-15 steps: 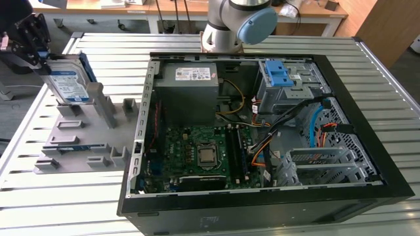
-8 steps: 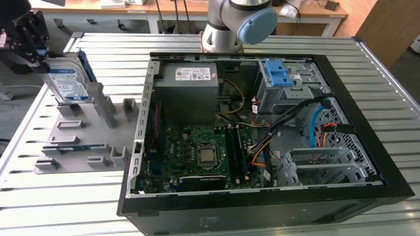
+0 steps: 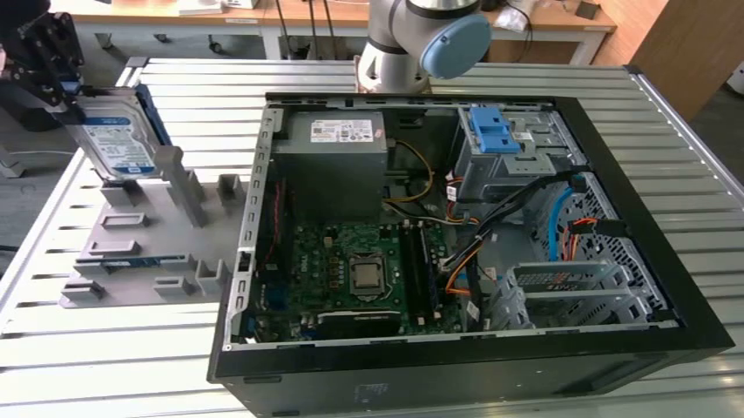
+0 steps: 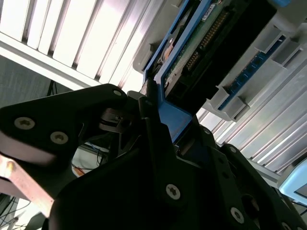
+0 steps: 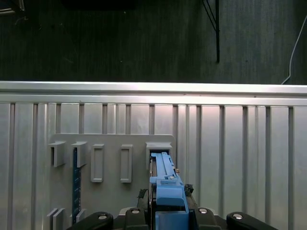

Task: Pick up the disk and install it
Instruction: 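Pick up the disk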

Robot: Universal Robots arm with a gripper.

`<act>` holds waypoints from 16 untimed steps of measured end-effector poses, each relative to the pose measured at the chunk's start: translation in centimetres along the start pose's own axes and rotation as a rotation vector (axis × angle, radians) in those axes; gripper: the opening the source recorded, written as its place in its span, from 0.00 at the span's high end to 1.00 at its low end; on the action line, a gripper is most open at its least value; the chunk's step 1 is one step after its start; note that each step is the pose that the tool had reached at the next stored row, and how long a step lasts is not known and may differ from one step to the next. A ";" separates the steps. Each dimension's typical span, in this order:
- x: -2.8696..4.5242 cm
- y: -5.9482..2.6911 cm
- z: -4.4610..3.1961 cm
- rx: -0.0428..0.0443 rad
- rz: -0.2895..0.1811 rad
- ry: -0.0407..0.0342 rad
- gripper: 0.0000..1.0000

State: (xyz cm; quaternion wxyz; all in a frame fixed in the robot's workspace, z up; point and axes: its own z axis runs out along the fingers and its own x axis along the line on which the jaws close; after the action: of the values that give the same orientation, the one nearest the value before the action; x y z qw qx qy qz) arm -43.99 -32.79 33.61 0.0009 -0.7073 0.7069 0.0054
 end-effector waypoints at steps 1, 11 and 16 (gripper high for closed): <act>0.00 0.00 -0.11 0.0000 0.000 -0.0001 0.64; -0.01 0.02 -1.15 0.0011 0.000 -0.0011 0.64; -0.01 0.04 -1.68 0.0017 0.000 -0.0017 0.64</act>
State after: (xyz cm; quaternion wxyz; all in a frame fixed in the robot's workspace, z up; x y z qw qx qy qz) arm -44.02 -32.79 35.28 0.0020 -0.7073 0.7069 0.0054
